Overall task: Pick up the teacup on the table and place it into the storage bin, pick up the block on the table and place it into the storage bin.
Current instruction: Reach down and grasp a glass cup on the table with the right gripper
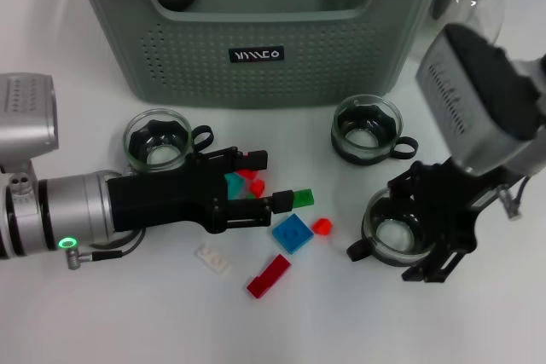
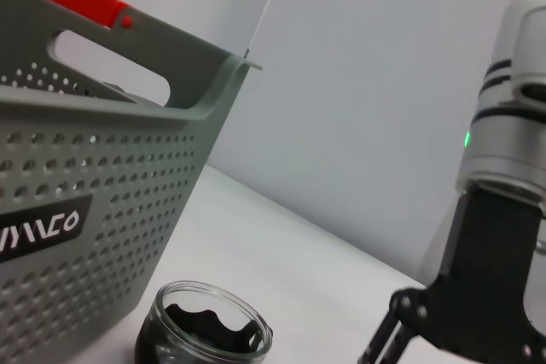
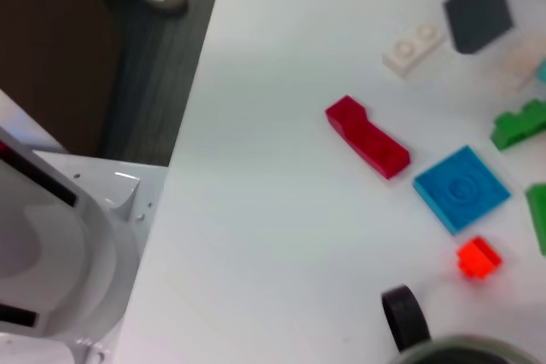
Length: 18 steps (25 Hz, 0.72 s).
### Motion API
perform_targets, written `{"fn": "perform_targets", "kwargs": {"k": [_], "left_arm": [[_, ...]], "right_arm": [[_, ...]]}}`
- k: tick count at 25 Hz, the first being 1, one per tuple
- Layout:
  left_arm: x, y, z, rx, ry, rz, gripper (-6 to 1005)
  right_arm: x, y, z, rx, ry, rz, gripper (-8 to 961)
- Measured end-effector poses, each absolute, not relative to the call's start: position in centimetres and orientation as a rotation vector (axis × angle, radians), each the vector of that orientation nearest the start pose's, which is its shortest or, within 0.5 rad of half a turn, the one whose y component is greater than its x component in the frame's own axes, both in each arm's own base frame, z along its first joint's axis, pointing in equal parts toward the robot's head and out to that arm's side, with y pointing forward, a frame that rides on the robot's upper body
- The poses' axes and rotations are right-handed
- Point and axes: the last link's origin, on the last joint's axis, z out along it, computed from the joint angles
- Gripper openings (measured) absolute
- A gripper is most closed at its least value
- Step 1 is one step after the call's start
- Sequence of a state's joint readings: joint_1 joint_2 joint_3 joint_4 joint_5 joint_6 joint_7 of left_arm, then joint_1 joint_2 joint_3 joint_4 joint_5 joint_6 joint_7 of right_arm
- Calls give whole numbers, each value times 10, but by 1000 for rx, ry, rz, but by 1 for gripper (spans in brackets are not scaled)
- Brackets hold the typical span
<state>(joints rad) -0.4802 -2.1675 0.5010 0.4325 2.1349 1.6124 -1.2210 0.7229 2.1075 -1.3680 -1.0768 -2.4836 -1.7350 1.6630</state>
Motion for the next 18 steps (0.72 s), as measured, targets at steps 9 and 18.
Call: {"fn": "perform_targets", "kwargs": {"k": [9, 18], "left_arm": [[-273, 272, -62, -2721, -825, -921, 845], [-274, 274, -60, -2699, -833, -921, 845]], "right_arm": [[179, 318, -60, -3269, -219, -724, 942], [182, 318, -61, -3253, -200, -765, 880]]}}
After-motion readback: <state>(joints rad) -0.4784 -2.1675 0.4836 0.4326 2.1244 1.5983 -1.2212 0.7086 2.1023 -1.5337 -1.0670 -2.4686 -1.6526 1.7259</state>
